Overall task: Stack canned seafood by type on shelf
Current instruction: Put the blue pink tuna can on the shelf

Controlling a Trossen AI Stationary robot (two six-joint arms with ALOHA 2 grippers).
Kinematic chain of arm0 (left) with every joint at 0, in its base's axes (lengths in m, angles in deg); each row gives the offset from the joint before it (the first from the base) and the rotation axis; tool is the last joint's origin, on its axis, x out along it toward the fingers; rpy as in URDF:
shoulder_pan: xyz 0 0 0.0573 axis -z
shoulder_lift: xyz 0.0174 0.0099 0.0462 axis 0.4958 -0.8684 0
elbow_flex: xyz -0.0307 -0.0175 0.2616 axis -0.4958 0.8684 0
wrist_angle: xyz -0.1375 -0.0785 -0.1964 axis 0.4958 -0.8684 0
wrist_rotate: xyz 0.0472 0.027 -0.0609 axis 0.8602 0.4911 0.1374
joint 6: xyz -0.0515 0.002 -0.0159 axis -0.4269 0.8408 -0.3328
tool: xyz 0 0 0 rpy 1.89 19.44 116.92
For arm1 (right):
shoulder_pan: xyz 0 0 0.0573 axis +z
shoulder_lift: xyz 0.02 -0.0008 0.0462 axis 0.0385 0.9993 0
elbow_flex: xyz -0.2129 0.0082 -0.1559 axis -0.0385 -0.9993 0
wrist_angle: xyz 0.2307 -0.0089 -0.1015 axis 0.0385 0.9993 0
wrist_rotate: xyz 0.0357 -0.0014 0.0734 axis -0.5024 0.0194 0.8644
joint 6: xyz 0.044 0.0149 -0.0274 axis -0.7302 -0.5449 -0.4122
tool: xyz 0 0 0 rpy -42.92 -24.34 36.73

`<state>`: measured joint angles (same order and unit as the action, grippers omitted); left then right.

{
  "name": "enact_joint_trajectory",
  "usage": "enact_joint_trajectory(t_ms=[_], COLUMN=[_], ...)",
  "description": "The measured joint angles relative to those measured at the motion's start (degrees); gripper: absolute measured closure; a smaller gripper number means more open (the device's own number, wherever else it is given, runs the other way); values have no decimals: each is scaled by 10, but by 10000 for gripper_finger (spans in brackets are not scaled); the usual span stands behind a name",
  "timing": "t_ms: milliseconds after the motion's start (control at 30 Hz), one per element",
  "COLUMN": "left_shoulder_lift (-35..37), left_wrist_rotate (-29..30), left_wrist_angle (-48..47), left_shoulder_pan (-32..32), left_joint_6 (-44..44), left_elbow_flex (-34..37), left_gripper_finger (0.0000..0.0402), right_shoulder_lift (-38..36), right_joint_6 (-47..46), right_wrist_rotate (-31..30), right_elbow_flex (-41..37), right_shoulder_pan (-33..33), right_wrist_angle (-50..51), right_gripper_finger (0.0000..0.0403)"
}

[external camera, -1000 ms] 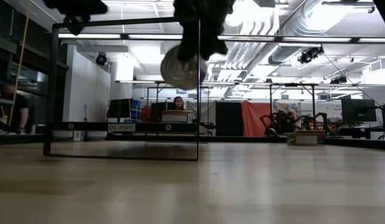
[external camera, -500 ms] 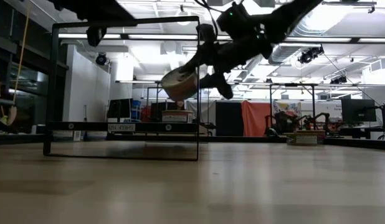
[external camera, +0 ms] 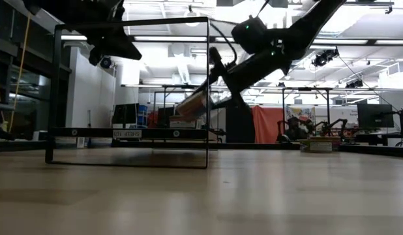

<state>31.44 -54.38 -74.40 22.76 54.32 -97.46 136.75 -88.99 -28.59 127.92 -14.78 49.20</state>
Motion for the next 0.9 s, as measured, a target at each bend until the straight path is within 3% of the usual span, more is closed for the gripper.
enact_joint_trajectory(t_ms=[367, 633, 900], left_shoulder_lift=[0, 0, 0], left_wrist_rotate=[-33, -35, -35], left_wrist_angle=[-33, -45, -50], left_shoulder_pan=[-14, -14, -14], left_joint_6=[20, 31, 31], left_elbow_flex=[0, 0, 0], left_gripper_finger=[401, 401, 402], right_shoulder_lift=[38, 38, 37], right_joint_6=[-84, -92, -51], right_wrist_rotate=[-24, -81, -57], right_elbow_flex=[0, 0, 0], right_shoulder_pan=[31, 31, 28], right_wrist_angle=[-44, -58, -7], right_gripper_finger=[234, 145, 130])
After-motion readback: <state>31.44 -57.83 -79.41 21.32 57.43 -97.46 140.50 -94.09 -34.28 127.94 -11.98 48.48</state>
